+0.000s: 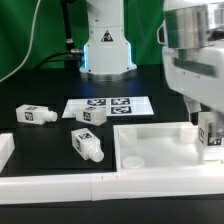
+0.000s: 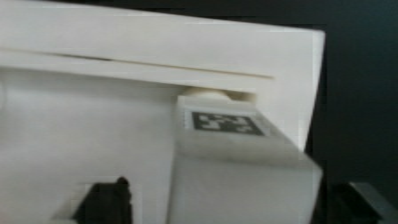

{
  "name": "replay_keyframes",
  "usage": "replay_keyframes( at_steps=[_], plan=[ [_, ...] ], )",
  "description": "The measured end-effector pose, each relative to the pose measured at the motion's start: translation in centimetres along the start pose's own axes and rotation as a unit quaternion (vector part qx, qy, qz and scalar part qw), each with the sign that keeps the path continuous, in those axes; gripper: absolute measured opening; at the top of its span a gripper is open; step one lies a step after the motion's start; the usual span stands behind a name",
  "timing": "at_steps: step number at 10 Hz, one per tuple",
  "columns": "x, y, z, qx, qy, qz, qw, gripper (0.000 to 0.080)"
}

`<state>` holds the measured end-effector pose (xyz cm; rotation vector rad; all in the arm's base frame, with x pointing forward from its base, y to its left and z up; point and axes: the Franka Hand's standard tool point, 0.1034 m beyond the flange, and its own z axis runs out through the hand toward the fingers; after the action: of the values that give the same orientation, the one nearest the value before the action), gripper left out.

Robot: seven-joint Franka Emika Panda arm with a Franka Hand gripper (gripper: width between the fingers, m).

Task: Assemble one leg

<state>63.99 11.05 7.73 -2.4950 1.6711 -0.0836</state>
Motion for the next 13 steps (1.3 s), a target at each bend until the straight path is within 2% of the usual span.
replay_keyframes(
  at_steps=[1,2,4,5,6,7,9,10,11,12,13],
  plan=[
    [-0.40,-0.18,0.15,0.000,-0.003,-0.097,0.995,0.0608],
    [-0.70,-0.17,0.18,-0.001,-0.005,-0.130,0.991,0.0641],
    [-0.39,-0.12,0.20,-0.002,-0.002,-0.186,0.983,0.0647],
    [-0.33,-0.09,0.23,-0.010,0.006,-0.253,0.967,0.0647],
    [-0.33,-0.24,0.29,-0.029,0.023,-0.370,0.928,0.0649],
    [-0.12,-0.33,0.36,-0.031,0.025,-0.445,0.895,0.0649],
    [-0.11,-0.30,0.38,-0.031,0.025,-0.430,0.902,0.0649],
    [-0.11,-0.29,0.39,-0.030,0.025,-0.425,0.904,0.0560],
    [-0.13,-0.29,0.40,-0.029,0.026,-0.398,0.916,0.0560],
    [-0.11,-0.33,0.37,-0.029,0.027,-0.363,0.931,0.0358],
    [-0.06,-0.33,0.33,-0.031,0.025,-0.338,0.940,0.0285]
  ],
)
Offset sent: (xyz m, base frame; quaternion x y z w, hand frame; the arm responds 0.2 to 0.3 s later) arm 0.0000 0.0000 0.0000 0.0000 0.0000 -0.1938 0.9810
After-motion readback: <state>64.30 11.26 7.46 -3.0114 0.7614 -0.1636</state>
